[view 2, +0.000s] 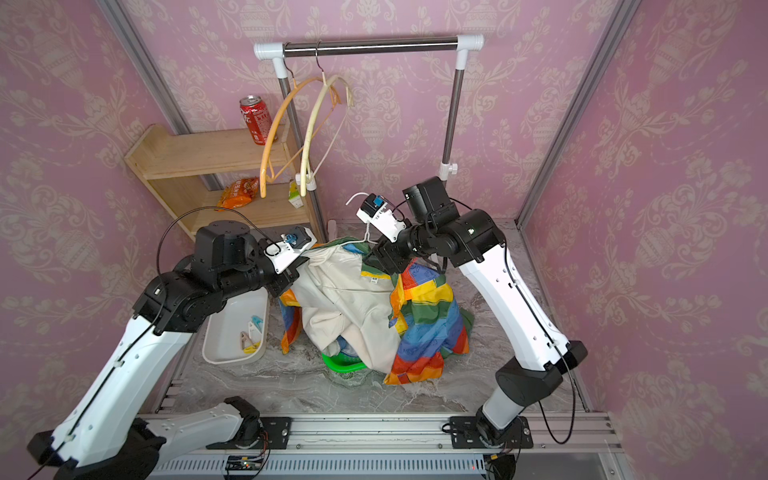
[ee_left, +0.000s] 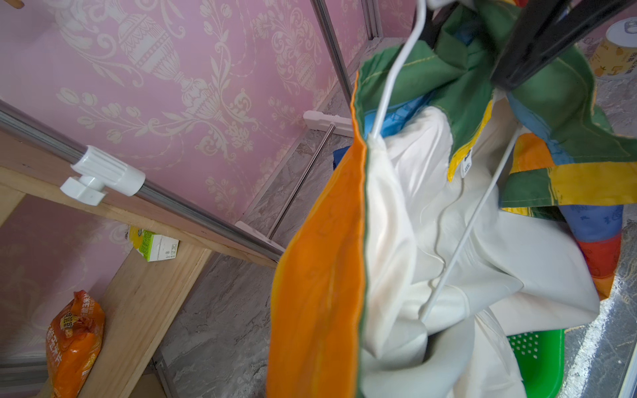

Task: Remove the clothespins securing jackets to the hanger
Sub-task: Adjust the hanger.

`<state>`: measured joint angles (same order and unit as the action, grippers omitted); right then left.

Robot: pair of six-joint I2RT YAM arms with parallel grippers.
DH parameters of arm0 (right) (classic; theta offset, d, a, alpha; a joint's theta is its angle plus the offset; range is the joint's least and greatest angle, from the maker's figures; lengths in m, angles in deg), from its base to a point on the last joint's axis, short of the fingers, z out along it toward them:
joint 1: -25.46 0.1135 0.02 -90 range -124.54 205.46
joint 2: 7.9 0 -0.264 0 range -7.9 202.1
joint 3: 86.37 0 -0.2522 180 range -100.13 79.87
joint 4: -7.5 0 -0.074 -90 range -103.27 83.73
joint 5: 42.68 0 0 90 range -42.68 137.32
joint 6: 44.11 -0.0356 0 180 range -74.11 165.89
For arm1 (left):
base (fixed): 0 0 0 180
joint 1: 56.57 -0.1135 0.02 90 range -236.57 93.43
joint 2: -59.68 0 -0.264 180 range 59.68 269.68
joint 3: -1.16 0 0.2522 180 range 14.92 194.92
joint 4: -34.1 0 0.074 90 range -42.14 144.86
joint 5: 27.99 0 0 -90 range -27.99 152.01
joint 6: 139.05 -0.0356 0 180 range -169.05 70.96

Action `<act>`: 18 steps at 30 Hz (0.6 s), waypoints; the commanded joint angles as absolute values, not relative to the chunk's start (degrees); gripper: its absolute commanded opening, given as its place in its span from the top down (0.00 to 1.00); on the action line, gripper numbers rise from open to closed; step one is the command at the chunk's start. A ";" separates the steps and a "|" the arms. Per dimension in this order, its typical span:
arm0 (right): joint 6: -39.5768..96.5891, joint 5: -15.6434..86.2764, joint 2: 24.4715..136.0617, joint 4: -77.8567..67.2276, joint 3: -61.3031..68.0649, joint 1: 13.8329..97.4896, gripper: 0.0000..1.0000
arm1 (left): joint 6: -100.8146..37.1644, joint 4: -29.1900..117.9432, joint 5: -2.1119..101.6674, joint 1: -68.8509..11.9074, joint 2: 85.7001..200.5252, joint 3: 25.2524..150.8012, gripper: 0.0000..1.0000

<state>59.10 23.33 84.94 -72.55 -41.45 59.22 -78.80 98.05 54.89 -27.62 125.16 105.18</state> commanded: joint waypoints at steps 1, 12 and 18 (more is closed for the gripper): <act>55.48 20.95 81.67 -72.21 -34.52 59.34 0.40 | -77.55 89.33 55.49 -28.91 123.96 106.29 1.00; 54.11 17.77 80.68 -64.98 -26.78 56.52 0.33 | -75.89 90.45 55.15 -29.32 122.93 107.82 1.00; 53.57 15.27 82.19 -65.24 -26.00 56.48 0.75 | -75.24 89.82 55.80 -29.32 121.82 107.82 1.00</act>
<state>55.67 18.63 80.76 -62.56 -27.35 56.27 -78.96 97.35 55.05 -28.71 124.26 105.16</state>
